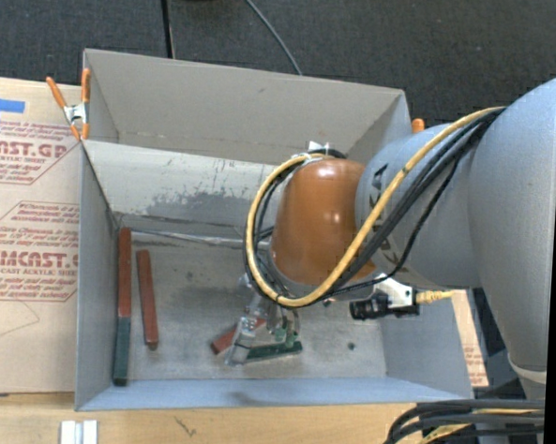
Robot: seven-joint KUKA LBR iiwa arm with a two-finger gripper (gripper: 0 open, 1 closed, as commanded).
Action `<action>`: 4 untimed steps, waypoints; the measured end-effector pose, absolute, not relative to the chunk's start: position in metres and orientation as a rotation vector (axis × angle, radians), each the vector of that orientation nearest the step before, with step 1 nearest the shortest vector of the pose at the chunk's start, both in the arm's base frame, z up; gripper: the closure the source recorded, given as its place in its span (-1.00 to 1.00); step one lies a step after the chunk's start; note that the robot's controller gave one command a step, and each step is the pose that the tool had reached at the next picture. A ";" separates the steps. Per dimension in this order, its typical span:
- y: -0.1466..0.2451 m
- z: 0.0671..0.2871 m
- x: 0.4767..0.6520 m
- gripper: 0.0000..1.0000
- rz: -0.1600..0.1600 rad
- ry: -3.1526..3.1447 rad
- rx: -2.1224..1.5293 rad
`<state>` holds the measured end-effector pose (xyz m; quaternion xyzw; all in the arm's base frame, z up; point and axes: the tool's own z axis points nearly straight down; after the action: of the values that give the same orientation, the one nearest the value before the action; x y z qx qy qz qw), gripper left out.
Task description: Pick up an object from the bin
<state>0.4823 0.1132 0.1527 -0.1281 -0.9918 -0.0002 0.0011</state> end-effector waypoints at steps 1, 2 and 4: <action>0.113 0.153 0.483 -1.00 -0.001 -3.115 -0.403; 0.066 0.073 0.488 1.00 -0.003 -3.077 -0.648; 0.070 0.072 0.499 1.00 0.005 -3.111 -0.391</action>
Offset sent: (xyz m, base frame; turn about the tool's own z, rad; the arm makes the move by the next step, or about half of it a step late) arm 0.0039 -0.0482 -0.0816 0.1585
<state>0.4992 0.0700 0.0719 -0.1246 -0.9922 0.0016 0.0033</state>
